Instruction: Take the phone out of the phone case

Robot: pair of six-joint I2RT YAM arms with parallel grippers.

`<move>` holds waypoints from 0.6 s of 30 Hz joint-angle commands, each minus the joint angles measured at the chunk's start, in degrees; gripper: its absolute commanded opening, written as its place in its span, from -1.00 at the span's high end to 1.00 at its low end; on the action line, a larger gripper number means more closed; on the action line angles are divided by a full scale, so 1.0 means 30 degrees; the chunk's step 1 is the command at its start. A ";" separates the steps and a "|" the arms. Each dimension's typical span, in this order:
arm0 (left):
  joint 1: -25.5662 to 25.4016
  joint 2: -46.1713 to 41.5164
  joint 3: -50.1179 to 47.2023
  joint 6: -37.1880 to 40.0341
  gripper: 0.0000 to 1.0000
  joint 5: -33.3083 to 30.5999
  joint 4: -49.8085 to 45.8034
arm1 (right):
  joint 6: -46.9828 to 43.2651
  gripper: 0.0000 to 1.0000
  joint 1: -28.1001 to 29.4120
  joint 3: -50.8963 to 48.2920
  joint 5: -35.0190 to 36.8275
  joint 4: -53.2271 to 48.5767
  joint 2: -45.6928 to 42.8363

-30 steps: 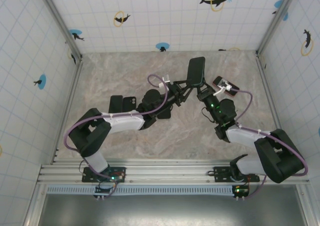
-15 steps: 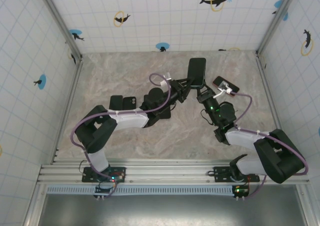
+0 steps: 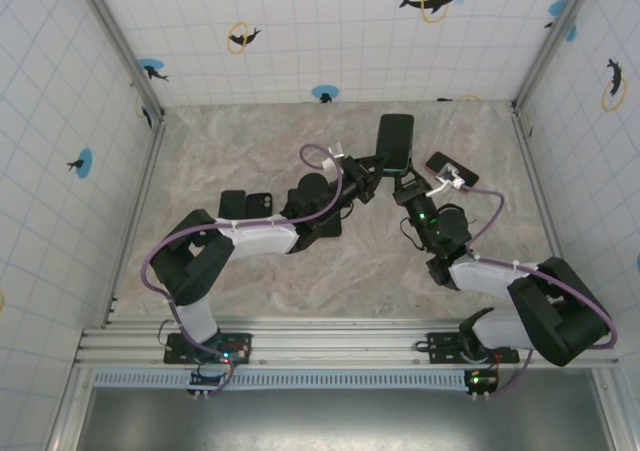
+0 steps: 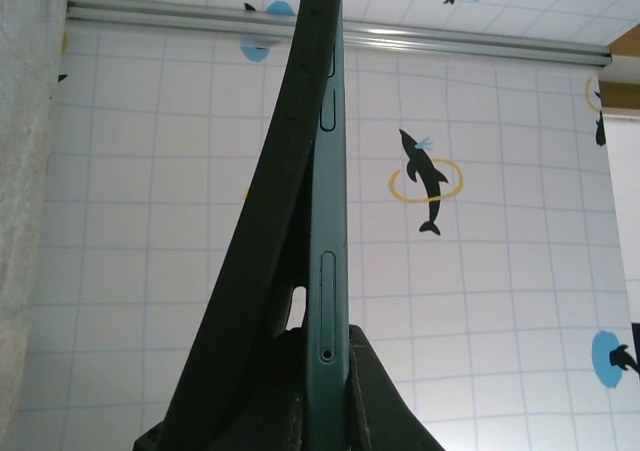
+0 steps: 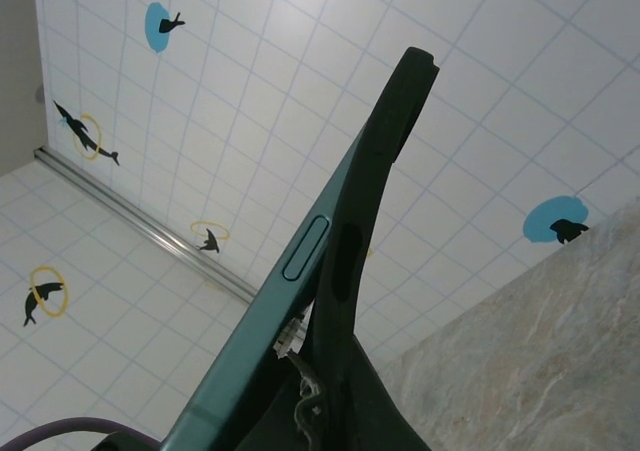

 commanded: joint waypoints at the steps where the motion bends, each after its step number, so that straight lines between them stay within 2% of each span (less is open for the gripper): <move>1: -0.0255 -0.0871 0.0502 0.0640 1.00 -0.0018 0.0853 | -0.0839 1.00 -0.0390 -0.0255 0.1452 0.0372 0.0197; 9: -0.0607 -0.0177 0.1425 0.0377 1.00 0.0397 0.1275 | -0.3072 1.00 0.0231 0.0703 0.0889 0.1086 0.1433; 15: -0.0615 0.0037 0.2207 0.0486 1.00 0.0590 0.1222 | -0.2728 1.00 0.0369 0.0604 0.0694 0.2334 0.2827; 18: -0.0615 -0.0090 0.2316 0.0551 1.00 0.0698 0.1109 | -0.2738 1.00 0.0287 0.0458 0.1525 0.2327 0.2871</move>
